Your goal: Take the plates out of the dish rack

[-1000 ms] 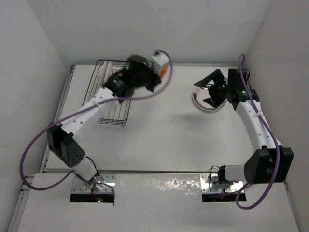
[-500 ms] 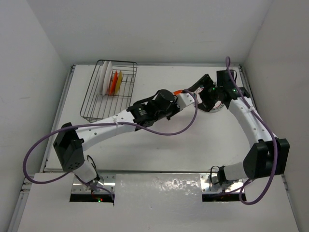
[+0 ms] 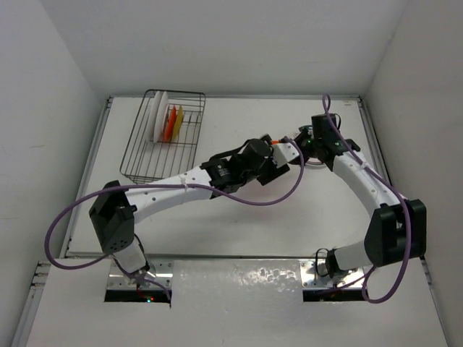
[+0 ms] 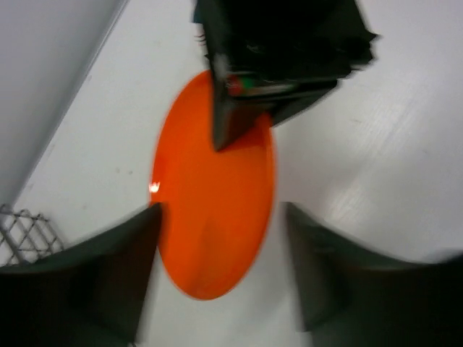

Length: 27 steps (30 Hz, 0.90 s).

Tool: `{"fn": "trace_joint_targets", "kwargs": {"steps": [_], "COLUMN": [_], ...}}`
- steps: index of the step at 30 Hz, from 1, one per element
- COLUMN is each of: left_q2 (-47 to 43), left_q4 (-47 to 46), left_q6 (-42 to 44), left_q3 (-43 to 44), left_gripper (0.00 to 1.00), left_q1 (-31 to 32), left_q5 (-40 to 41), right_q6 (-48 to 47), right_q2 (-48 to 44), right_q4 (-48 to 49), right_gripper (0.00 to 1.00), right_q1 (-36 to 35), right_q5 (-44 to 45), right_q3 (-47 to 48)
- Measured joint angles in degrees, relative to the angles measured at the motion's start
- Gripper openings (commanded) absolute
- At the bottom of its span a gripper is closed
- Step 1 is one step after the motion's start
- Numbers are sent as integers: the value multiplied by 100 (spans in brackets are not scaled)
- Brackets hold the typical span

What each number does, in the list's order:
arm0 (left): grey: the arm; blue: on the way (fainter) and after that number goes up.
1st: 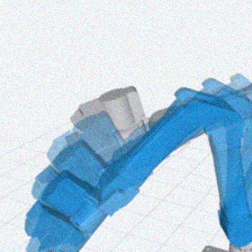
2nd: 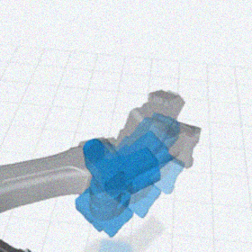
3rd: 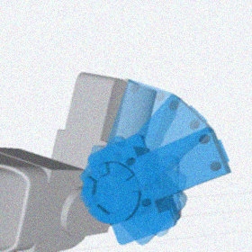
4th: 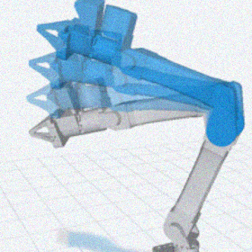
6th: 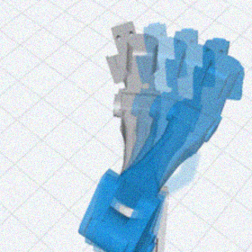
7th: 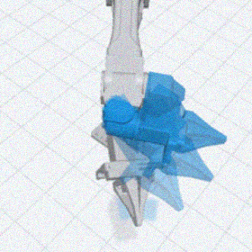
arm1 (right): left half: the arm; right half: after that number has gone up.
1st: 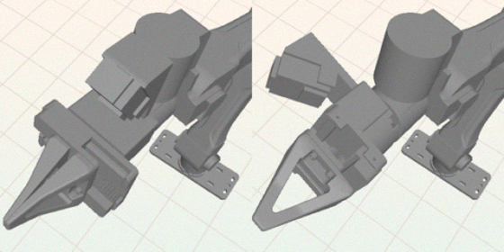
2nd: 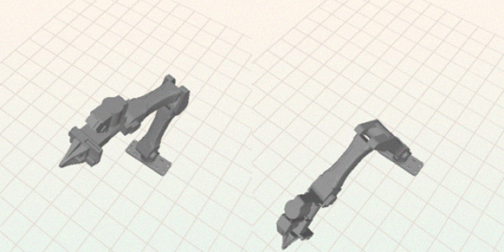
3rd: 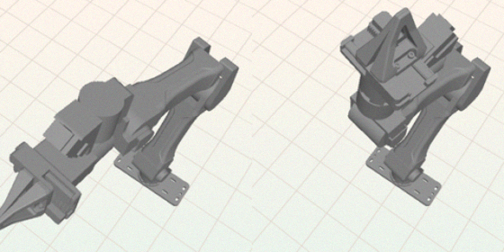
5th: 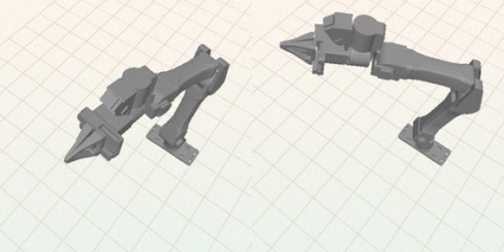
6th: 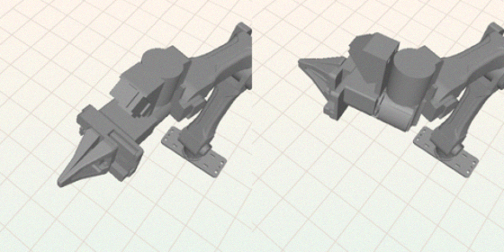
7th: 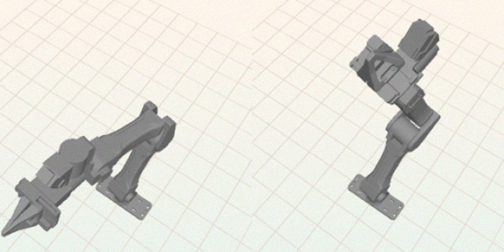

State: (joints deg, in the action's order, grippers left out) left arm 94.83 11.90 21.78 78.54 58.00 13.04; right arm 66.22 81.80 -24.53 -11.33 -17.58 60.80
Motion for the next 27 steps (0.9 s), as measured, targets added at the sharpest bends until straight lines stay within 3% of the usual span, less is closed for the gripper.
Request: {"fn": "trace_joint_targets", "kwargs": {"steps": [1, 2, 9, 12, 16, 17, 18, 19, 20, 22, 24, 27], "left_q2": [-2, -7, -841, -1445, -1368, -1250, -1080, -933, -765, -413, -2, 612], "left_q4": [-48, -103, 177, 745, 1587, 1777, 1978, 2138, 2286, 2557, 2787, 3088], "left_q6": [-44, -109, -1331, -2297, -3132, -3268, -3399, -3480, -3571, -3657, -3685, -3670], "left_q3": [0, -2, -382, -271, 535, 763, 1005, 1191, 1353, 1602, 1834, 2247], "left_gripper": [97, 99, 100, 100, 100, 100, 100, 100, 100, 100, 99, 96], "left_q1": [-2, -11, -293, -1067, -2396, -2616, -2815, -2942, -3126, -3386, -3639, -3917], "left_q5": [190, 448, 1869, 1812, 1663, 1626, 1576, 1510, 1364, 1021, 688, 334], "right_q6": [-7, -22, -197, -192, -262, -275, -291, -295, -400, -588, -798, -1005], "right_q2": [4, 24, 1211, 2072, 3117, 3353, 3515, 3648, 3733, 3967, 4052, 4006], "right_q4": [52, 122, 1838, 2618, 2852, 2872, 2920, 2914, 2828, 2570, 2194, 894], "right_gripper": [0, 0, 0, 0, 3, 11, 37, 49, 70, 89, 99, 99], "right_q1": [13, 35, 140, 136, 7, -42, -87, -149, -197, -326, -442, -590], "right_q5": [59, 105, 337, 358, 411, 363, 350, 356, 387, 466, 708, 1464], "right_q3": [-81, -131, -197, -164, 280, 490, 684, 901, 1069, 1585, 1897, 2277]}}
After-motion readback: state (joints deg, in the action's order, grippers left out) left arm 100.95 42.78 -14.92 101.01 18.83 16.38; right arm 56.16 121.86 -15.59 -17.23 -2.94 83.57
